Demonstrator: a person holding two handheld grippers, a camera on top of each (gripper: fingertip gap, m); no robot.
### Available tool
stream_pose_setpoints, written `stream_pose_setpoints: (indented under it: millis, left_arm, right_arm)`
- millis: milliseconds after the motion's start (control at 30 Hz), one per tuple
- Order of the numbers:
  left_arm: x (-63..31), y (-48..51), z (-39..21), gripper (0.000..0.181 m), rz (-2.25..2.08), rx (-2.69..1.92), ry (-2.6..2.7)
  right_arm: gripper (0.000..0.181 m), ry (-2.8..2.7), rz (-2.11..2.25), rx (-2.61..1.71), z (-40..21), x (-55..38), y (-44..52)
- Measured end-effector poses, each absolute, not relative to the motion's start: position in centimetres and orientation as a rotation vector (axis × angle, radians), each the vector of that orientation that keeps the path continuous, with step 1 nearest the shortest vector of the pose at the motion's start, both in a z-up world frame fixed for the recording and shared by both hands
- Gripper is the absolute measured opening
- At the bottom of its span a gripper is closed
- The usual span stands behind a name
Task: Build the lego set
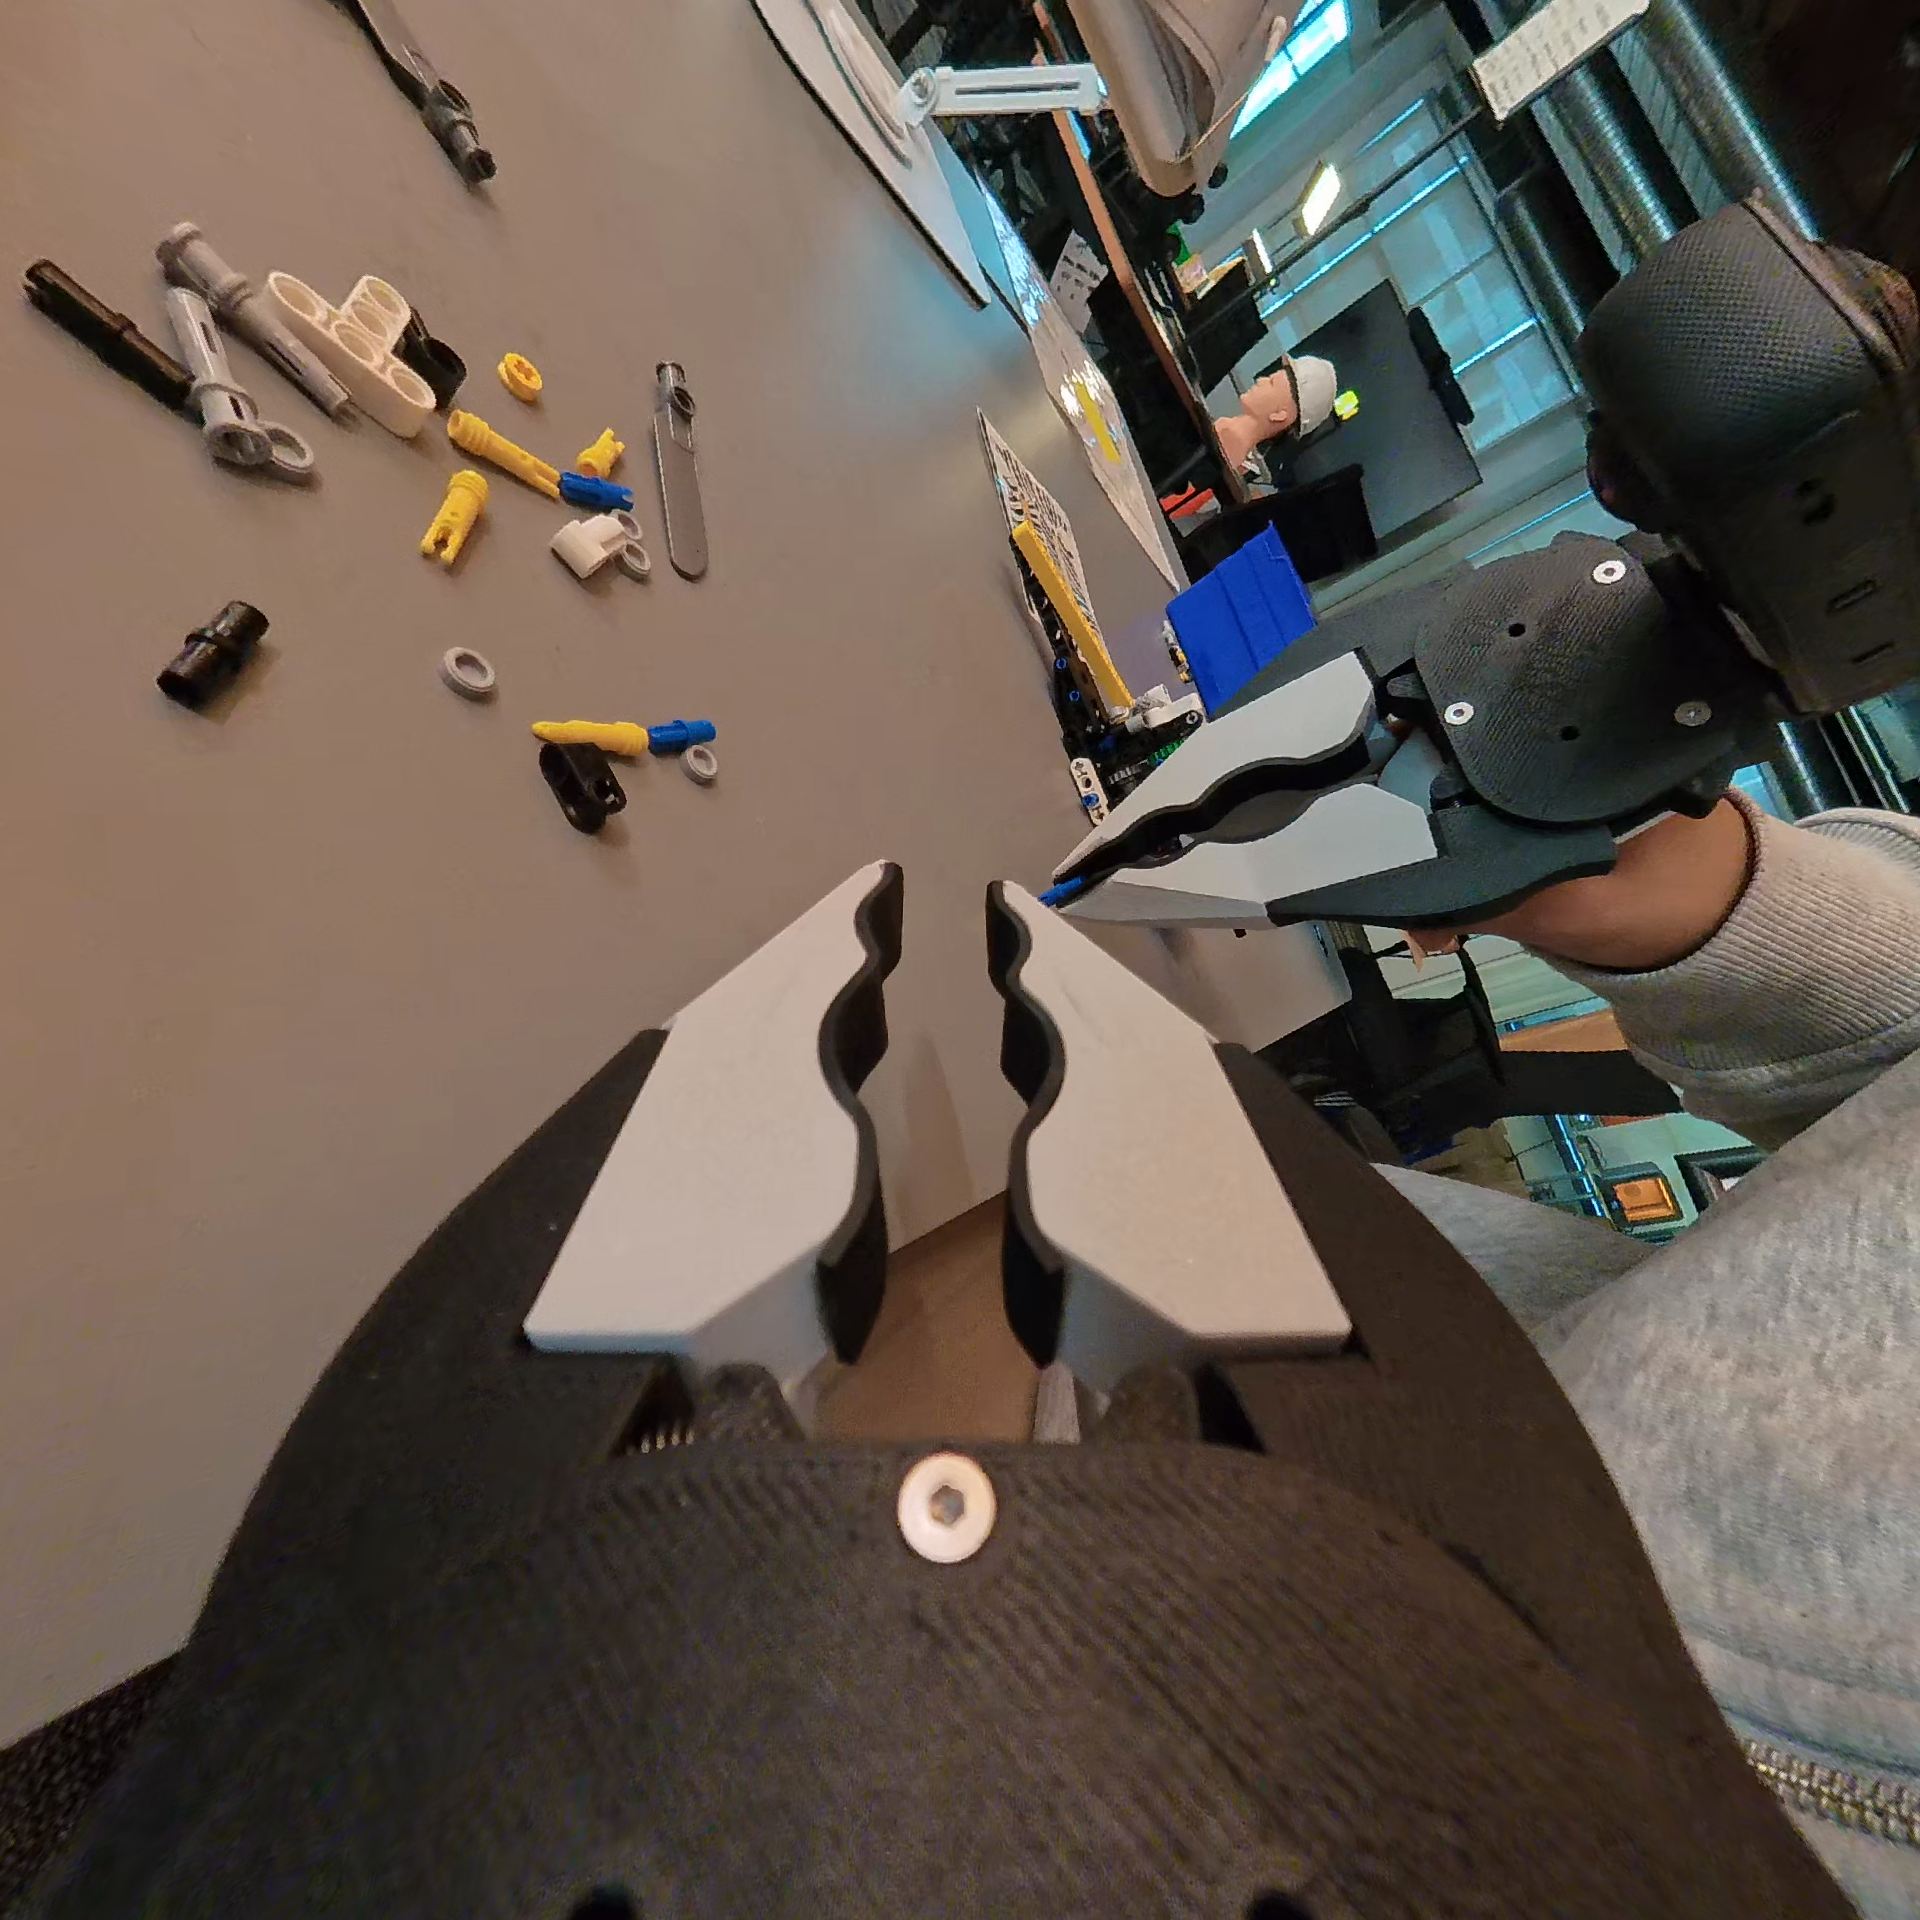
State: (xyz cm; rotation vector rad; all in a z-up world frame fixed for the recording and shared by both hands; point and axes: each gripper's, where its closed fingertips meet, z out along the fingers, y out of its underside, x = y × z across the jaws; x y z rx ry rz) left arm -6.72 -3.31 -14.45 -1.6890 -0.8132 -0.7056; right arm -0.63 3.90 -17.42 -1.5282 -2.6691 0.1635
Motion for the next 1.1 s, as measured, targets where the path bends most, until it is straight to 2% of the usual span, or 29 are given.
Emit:
stream_pose_setpoints:
  millis: [567, 667, 733, 867, 1000, 1100]
  left_arm:
    - [-6.7, -3.3, -14.5, 0.013, -0.712, -1.693, -0.816]
    - [-6.6, -3.3, -14.4, 0.013, -0.721, -1.688, -0.807]
    - [-6.3, -3.2, -14.2, 0.015, -0.732, -1.686, -0.785]
    - [-3.4, -2.4, -12.0, 0.036, -0.795, -1.665, -0.556]
    - [-1.8, -1.9, -11.7, 0.035, -0.703, -1.731, -0.421]
    - [-2.0, -2.1, -10.5, 0.021, -0.744, -1.647, -0.428]
  right_arm:
    - [0.004, -2.623, 0.201, -1.49, -16.8, -0.7, 4.4]
    - [0.004, -2.547, 0.36, -1.499, -15.9, -1.7, 3.7]
    - [0.004, -2.499, 0.616, -1.489, -14.4, -2.6, 1.5]
    - [0.004, -2.36, 1.041, -1.594, -11.7, -3.6, -1.8]
    - [0.004, -2.258, 1.265, -1.771, -10.8, -3.4, -2.7]
    - [0.003, -2.207, 1.378, -1.852, -10.5, -3.0, -3.1]
